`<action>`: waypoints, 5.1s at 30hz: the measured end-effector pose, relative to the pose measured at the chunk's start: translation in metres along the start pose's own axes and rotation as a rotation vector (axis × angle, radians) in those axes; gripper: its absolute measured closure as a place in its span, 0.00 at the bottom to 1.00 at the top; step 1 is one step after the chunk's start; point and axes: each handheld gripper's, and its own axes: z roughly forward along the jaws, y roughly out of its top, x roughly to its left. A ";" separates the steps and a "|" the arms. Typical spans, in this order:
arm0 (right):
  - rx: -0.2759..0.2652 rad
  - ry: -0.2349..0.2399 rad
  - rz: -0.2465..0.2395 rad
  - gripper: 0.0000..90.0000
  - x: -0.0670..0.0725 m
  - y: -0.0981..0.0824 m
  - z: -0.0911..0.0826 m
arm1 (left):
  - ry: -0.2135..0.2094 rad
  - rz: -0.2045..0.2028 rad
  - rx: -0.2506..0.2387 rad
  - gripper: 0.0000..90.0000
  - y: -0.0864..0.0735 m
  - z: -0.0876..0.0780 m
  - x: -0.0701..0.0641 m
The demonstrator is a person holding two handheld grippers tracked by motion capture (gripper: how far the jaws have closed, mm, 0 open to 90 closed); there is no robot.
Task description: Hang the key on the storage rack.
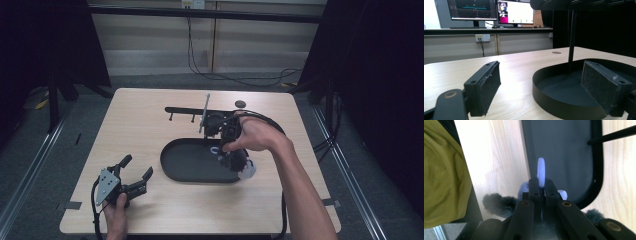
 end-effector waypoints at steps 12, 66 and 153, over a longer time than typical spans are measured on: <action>-0.007 -0.017 0.014 0.97 -0.014 0.007 -0.014 | 0.000 0.000 0.001 0.17 0.000 0.000 0.000; 0.099 -0.017 0.113 0.97 -0.085 0.028 -0.010 | -0.016 -0.006 -0.004 0.17 0.000 0.000 0.000; -0.637 -0.177 0.391 0.18 0.031 -0.096 0.082 | -0.012 0.001 0.001 0.17 0.000 -0.001 0.000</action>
